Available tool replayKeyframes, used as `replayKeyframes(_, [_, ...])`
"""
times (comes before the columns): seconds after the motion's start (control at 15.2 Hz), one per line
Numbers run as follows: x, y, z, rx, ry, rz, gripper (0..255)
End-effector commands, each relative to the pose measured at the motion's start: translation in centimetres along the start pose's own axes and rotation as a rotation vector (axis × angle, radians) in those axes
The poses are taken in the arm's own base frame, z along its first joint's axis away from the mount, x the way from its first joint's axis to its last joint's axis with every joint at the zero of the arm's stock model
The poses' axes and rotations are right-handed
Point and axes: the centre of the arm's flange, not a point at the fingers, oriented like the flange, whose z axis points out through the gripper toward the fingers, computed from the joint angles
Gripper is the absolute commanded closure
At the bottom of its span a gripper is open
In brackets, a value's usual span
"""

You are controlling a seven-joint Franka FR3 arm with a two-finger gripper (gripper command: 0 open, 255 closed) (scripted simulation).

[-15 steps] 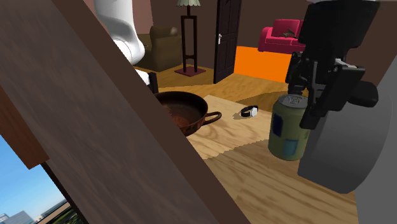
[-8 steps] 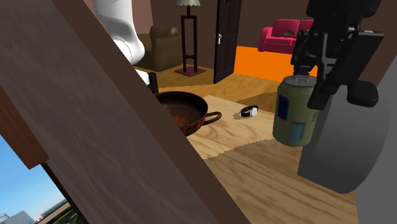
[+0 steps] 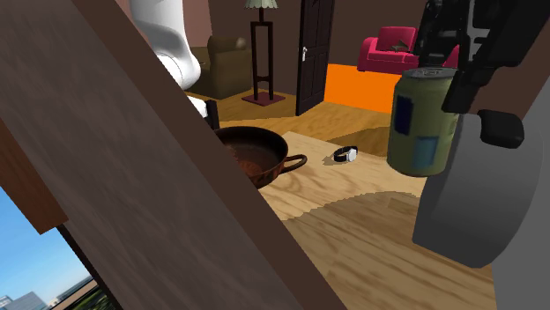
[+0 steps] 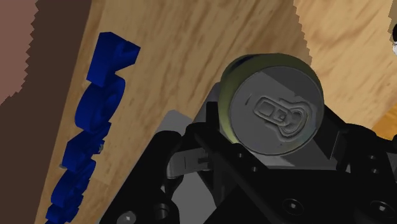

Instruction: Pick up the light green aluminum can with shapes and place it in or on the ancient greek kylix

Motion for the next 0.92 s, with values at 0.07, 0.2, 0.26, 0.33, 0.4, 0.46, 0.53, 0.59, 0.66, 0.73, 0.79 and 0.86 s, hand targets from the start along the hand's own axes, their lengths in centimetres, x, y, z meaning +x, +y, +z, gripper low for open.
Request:
replayKeyframes(0.07, [-0.1, 0.1, -1.6, 0.0, 0.0, 0.0, 255])
replayKeyframes(0.2, [-0.2, 0.2, -2.6, 0.0, 0.0, 0.0, 255])
replayKeyframes(0.26, [-0.2, 0.2, -3.1, 0.0, 0.0, 0.0, 255])
replayKeyframes(0.33, [-0.2, 0.3, -3.2, 0.0, 0.0, 0.0, 255])
replayKeyframes(0.4, [-1.5, -0.2, -3.4, 0.0, 0.0, 0.0, 255])
replayKeyframes(0.46, [-2.7, -0.6, -3.5, 0.0, 0.0, 0.0, 255])
replayKeyframes(0.53, [-4.0, -1.0, -3.7, 0.0, 0.0, 0.0, 255])
replayKeyframes(0.59, [-5.2, -1.4, -3.8, 0.0, 0.0, 0.0, 255])
replayKeyframes(0.66, [-6.4, -1.9, -3.9, 0.0, 0.0, 0.0, 255])
replayKeyframes(0.73, [-7.7, -2.3, -4.1, 0.0, 0.0, 0.0, 255])
replayKeyframes(0.79, [-8.9, -2.7, -4.2, 0.0, 0.0, 0.0, 255])
replayKeyframes(0.86, [-10.2, -3.1, -4.3, 0.0, 0.0, 0.0, 255])
